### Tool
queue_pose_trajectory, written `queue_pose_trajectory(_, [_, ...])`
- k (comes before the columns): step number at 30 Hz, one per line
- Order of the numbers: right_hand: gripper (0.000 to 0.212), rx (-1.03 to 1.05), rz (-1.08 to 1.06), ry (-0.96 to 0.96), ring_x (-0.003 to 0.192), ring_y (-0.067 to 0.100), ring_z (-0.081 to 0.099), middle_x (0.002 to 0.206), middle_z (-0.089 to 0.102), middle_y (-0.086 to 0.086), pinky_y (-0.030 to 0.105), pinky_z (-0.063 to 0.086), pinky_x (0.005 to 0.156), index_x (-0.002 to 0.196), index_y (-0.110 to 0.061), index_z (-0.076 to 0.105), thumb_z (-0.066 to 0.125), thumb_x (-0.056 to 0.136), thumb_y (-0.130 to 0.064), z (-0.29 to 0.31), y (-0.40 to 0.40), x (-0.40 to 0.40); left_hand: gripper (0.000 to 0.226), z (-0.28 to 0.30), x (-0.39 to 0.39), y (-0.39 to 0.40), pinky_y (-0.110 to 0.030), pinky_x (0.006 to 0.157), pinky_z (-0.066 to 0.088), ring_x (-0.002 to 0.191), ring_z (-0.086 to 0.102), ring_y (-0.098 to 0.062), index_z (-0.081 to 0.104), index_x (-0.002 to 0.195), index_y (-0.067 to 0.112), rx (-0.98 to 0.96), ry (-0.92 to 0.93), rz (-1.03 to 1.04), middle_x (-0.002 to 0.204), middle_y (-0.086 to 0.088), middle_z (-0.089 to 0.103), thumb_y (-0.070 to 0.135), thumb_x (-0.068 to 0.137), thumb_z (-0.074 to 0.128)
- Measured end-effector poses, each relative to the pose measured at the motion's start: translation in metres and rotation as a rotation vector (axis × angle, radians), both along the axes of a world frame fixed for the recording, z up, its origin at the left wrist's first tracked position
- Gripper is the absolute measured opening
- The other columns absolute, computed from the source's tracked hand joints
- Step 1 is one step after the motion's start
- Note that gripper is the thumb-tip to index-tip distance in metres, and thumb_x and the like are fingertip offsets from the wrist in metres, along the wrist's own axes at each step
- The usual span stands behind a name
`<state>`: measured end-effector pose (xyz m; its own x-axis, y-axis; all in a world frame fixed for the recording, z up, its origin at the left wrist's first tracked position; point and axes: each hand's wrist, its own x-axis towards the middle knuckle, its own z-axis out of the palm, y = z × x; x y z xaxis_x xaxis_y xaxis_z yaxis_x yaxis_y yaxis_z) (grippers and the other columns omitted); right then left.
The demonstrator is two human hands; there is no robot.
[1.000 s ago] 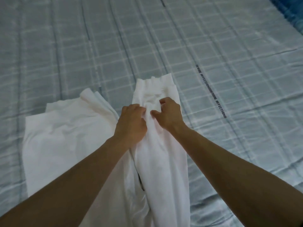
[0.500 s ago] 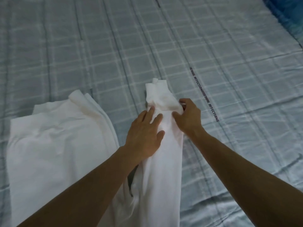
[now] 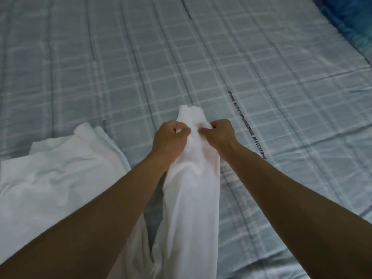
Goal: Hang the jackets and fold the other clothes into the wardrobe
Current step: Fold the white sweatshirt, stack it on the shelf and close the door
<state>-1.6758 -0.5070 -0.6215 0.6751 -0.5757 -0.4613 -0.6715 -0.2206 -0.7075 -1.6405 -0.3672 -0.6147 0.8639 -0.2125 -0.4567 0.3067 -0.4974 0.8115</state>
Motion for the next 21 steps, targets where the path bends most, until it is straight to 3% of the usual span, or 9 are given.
queue_pose_trajectory(2, [0.018,0.047,-0.031,-0.059,0.061,0.021,0.054,0.066,0.055,0.004,0.026,0.04,0.054,0.067,-0.009,0.055,0.066,0.08,-0.012,-0.003,0.0,0.0,0.023,0.0,0.002,0.001,-0.019,0.078,0.046,0.096,0.06,-0.005,0.068,0.114,0.023,-0.056,-0.033,0.019,0.121,0.01,0.062,0.025,0.092,0.062])
queue_pose_trajectory(4, [0.006,0.075,-0.098,-0.182,0.072,0.019,0.06,0.082,0.065,0.001,0.027,0.045,0.061,0.087,-0.01,0.062,0.065,0.084,-0.014,-0.002,0.002,-0.003,0.022,0.0,0.004,0.002,-0.016,0.082,0.042,0.103,0.056,-0.003,0.067,0.114,0.022,-0.139,-0.097,-0.011,0.127,0.016,0.055,0.019,0.093,0.06])
queue_pose_trajectory(5, [0.015,0.048,-0.113,-0.22,0.078,0.018,0.062,0.09,0.067,0.001,0.026,0.046,0.064,0.099,-0.011,0.062,0.065,0.085,-0.016,-0.003,0.003,-0.005,0.023,-0.001,0.005,0.002,-0.016,0.087,0.042,0.109,0.054,-0.003,0.067,0.116,0.021,-0.15,-0.118,-0.037,0.129,0.017,0.052,0.018,0.094,0.06])
queue_pose_trajectory(9, [0.033,-0.159,0.079,-0.112,0.091,0.022,0.062,0.103,0.066,0.004,0.036,0.053,0.079,0.113,-0.012,0.059,0.07,0.083,-0.021,-0.004,0.002,-0.005,0.033,-0.008,0.006,-0.002,-0.028,0.104,0.043,0.121,0.054,-0.016,0.064,0.124,0.021,0.104,-0.216,-0.13,0.139,0.004,0.048,0.019,0.092,0.062])
queue_pose_trajectory(13, [0.024,-0.017,0.159,-0.042,0.088,0.02,0.068,0.096,0.072,0.002,0.035,0.057,0.08,0.105,-0.013,0.072,0.074,0.082,-0.019,0.005,-0.003,0.007,0.03,-0.008,0.003,-0.004,-0.022,0.087,0.048,0.108,0.059,-0.012,0.067,0.119,0.029,0.061,-0.095,-0.105,0.132,0.008,0.057,0.018,0.092,0.062])
queue_pose_trajectory(16, [0.013,0.223,0.042,-0.031,0.082,0.023,0.072,0.089,0.075,0.007,0.034,0.059,0.07,0.092,-0.009,0.074,0.076,0.08,-0.013,0.01,-0.01,0.012,0.025,-0.004,0.003,-0.005,-0.031,0.096,0.052,0.109,0.06,-0.013,0.07,0.111,0.031,-0.033,-0.006,-0.052,0.132,0.01,0.058,0.016,0.092,0.062])
queue_pose_trajectory(18, [0.005,0.325,-0.06,-0.092,0.077,0.023,0.073,0.087,0.076,0.01,0.032,0.059,0.066,0.086,-0.007,0.073,0.074,0.083,-0.011,0.012,-0.012,0.009,0.023,-0.001,0.001,-0.006,-0.029,0.099,0.048,0.111,0.058,-0.01,0.072,0.104,0.031,-0.068,-0.106,-0.084,0.128,0.012,0.056,0.014,0.091,0.063])
queue_pose_trajectory(21, [0.014,0.131,-0.181,-0.245,0.059,0.014,0.064,0.069,0.07,0.004,0.027,0.052,0.054,0.073,-0.007,0.07,0.073,0.083,-0.018,0.011,-0.023,-0.008,0.019,0.006,-0.002,-0.008,-0.011,0.094,0.039,0.111,0.054,-0.002,0.07,0.09,0.03,-0.092,-0.274,-0.073,0.122,0.016,0.052,0.013,0.088,0.064])
